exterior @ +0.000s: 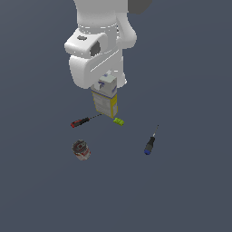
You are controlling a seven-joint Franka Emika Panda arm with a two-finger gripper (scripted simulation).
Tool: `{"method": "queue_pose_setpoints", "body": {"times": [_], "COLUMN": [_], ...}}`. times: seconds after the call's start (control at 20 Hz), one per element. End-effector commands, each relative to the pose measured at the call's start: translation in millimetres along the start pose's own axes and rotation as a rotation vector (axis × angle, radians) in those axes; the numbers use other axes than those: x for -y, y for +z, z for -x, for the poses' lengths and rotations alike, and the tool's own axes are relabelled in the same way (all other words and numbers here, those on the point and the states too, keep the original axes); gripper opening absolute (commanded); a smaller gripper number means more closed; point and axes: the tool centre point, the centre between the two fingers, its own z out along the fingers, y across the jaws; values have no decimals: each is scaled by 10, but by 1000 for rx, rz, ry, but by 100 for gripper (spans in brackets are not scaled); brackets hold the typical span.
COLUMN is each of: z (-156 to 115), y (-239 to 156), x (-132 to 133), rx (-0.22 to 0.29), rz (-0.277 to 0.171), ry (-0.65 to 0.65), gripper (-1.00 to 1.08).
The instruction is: Pick up a designated object from a clutter of objects.
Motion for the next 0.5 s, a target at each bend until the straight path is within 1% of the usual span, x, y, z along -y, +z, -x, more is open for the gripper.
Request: {"method": "queue_pose_setpoints", "body": {"times": [0.0, 0.25, 0.45], "z": [-96, -249, -333], "y": [-233, -583, -768], "x": [50, 109, 135], "rx": [0, -1, -2], "rz": [-1, -2, -2], "ry": [0, 0, -1], "gripper": [-100, -100, -100]}}
